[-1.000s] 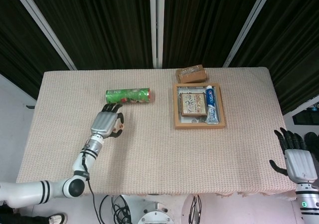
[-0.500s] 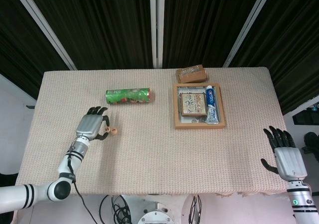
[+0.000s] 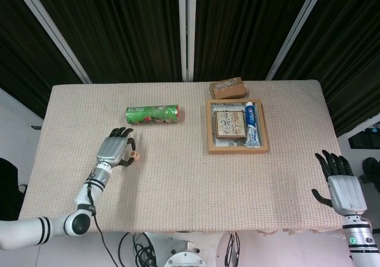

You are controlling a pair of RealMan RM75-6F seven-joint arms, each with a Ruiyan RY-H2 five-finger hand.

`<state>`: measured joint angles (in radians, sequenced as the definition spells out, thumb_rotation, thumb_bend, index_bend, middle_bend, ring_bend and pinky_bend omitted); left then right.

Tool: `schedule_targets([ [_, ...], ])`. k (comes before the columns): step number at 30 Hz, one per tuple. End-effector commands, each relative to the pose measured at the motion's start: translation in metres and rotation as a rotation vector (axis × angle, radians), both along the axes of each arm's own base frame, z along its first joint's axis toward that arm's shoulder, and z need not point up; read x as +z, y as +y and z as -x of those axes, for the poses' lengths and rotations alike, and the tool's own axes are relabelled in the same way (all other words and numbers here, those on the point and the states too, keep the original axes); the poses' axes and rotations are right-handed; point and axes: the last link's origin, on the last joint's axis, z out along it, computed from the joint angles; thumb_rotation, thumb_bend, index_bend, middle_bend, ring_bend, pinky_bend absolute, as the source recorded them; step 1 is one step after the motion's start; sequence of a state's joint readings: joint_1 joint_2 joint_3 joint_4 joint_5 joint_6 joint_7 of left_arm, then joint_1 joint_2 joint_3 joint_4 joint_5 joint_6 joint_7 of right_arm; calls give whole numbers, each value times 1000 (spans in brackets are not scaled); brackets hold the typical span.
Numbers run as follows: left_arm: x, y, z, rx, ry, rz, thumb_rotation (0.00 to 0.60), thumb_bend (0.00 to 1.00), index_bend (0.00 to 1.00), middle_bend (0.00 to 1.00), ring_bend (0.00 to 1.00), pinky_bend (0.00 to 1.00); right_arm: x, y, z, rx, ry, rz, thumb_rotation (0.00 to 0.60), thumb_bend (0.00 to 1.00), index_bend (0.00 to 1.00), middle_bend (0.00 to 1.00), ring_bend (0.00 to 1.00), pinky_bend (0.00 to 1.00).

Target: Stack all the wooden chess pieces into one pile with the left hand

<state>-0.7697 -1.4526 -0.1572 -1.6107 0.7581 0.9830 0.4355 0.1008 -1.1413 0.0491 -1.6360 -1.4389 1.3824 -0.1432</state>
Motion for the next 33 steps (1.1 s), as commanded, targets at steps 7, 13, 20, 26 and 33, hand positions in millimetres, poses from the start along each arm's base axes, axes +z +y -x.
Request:
schedule_targets([
  [7, -5, 2, 2, 5, 0, 8, 600, 309, 466, 84, 0, 0, 0, 0, 3, -5, -1, 2, 600, 176, 0, 0, 0, 0],
  [13, -6, 3, 2, 13, -9, 11, 600, 310, 454, 84, 0, 0, 1, 1, 5, -14, 1, 2, 600, 176, 0, 0, 0, 0],
  [20, -6, 2, 2, 13, -14, 20, 600, 309, 395, 83, 0, 0, 1, 1, 6, -15, 2, 7, 600, 176, 0, 0, 0, 0],
  [26, -2, 1, 2, 11, -12, 17, 600, 310, 374, 78, 0, 0, 1, 2, 5, -14, 4, 5, 600, 176, 0, 0, 0, 0],
  [33, 23, -6, 5, -3, -1, -32, 600, 310, 282, 67, 0, 0, 1, 2, 5, -13, 5, 7, 600, 176, 0, 0, 0, 0],
])
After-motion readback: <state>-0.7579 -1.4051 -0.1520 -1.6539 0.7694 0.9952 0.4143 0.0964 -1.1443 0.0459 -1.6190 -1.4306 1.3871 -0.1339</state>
